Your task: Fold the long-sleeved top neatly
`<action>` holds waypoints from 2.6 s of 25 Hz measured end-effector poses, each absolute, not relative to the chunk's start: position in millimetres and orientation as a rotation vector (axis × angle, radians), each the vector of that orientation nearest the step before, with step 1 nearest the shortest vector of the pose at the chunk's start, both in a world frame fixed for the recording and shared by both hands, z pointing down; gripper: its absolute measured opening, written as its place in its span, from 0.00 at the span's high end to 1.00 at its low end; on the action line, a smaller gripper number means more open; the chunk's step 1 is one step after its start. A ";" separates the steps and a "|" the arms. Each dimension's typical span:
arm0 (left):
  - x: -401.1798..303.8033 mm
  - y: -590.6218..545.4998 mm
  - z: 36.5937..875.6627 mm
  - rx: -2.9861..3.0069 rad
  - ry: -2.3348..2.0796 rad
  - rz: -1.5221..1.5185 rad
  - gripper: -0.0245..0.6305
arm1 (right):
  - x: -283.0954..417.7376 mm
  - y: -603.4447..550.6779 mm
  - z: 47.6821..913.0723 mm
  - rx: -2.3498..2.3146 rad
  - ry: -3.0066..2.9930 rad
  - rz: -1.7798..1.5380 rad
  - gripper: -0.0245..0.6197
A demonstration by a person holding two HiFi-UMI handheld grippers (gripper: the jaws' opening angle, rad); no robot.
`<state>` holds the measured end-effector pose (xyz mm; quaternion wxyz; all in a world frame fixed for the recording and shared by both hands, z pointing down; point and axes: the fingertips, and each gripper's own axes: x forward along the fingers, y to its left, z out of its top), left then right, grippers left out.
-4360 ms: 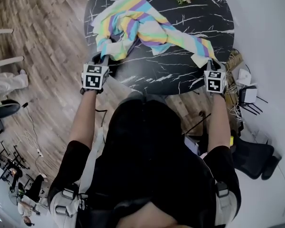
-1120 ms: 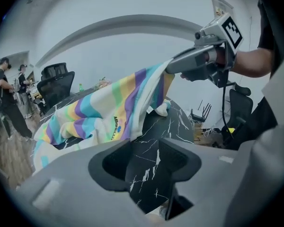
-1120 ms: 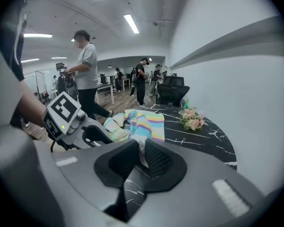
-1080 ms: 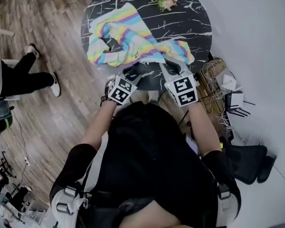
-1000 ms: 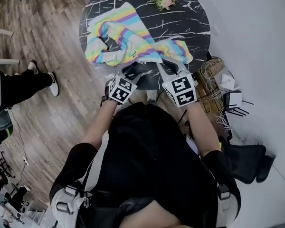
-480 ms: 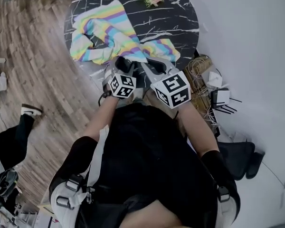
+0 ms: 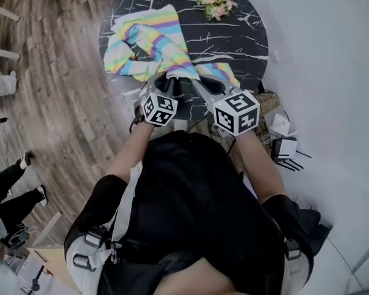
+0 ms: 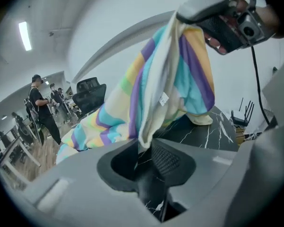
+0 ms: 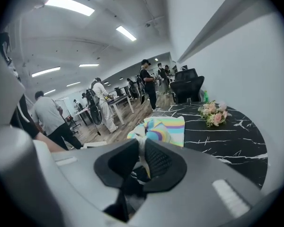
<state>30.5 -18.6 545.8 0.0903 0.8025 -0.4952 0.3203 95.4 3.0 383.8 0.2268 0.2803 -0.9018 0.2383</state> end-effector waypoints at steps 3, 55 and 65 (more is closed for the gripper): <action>9.8 -4.4 539.8 2.368 -1.445 0.954 0.86 | 98.4 -3.5 390.6 0.762 -2.489 0.667 0.89; -95.2 -26.6 400.3 2.769 -0.825 0.718 0.94 | 60.1 37.9 517.2 1.276 -2.040 -0.034 0.88; -67.7 7.4 446.2 2.839 -0.617 0.732 0.93 | 103.8 51.4 440.2 1.410 -2.167 0.161 0.93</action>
